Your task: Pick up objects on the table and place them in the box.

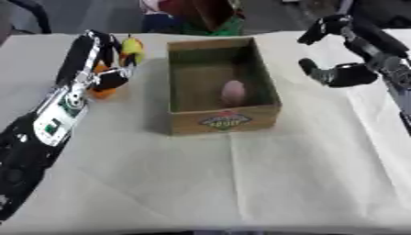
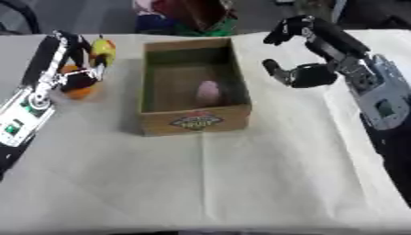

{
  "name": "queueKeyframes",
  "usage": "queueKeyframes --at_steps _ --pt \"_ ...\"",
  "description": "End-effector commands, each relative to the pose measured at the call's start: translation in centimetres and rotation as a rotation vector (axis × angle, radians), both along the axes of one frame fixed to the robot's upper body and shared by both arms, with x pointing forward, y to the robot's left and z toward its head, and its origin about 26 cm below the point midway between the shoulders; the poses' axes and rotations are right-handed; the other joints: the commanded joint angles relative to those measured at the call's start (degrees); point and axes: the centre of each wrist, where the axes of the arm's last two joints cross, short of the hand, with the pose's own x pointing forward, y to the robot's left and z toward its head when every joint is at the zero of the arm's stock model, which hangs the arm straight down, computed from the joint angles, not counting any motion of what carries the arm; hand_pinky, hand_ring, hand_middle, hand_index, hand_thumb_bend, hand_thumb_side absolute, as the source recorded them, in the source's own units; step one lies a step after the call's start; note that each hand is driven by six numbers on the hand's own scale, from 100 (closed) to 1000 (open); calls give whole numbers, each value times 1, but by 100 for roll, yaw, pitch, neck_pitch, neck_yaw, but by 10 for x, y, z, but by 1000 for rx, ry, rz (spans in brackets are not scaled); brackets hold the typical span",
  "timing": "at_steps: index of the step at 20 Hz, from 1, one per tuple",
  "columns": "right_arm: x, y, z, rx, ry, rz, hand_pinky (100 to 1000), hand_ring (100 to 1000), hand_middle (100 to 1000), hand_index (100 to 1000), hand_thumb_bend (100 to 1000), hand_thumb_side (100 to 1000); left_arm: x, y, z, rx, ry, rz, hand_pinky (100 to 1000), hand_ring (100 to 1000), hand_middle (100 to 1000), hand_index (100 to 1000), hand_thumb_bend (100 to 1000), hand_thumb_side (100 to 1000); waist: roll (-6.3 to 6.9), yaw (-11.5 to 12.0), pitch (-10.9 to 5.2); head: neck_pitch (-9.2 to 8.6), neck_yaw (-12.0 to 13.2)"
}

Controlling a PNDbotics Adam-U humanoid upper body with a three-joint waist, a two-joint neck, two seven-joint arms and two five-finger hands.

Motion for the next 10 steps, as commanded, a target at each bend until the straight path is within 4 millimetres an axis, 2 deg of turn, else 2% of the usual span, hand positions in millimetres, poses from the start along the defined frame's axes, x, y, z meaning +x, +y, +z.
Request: queueKeyframes --at_steps 1,2,6,9,10 --pt "1 3 8 -28 -22 20 685 660 631 735 206 512 3 -4 32 1 -58 -27 510 350 277 443 107 146 -9 -30 -110 27 41" --pt "1 7 7 -38 -21 36 687 661 632 738 329 544 5 -10 36 8 -61 -44 513 356 283 448 122 146 -13 -59 -114 27 59" --pt "2 20 3 -70 -16 98 687 661 631 737 383 559 12 -36 41 77 -46 -136 522 371 298 460 160 152 -21 -188 -112 27 142" --pt "3 31 0 -94 -9 136 688 661 630 737 397 566 16 -53 37 153 -6 -219 548 402 330 488 190 173 -18 -291 -99 27 207" --pt "3 34 -1 -104 -5 149 688 662 630 736 401 568 17 -57 34 197 22 -248 564 425 357 511 230 187 -16 -325 -94 27 224"
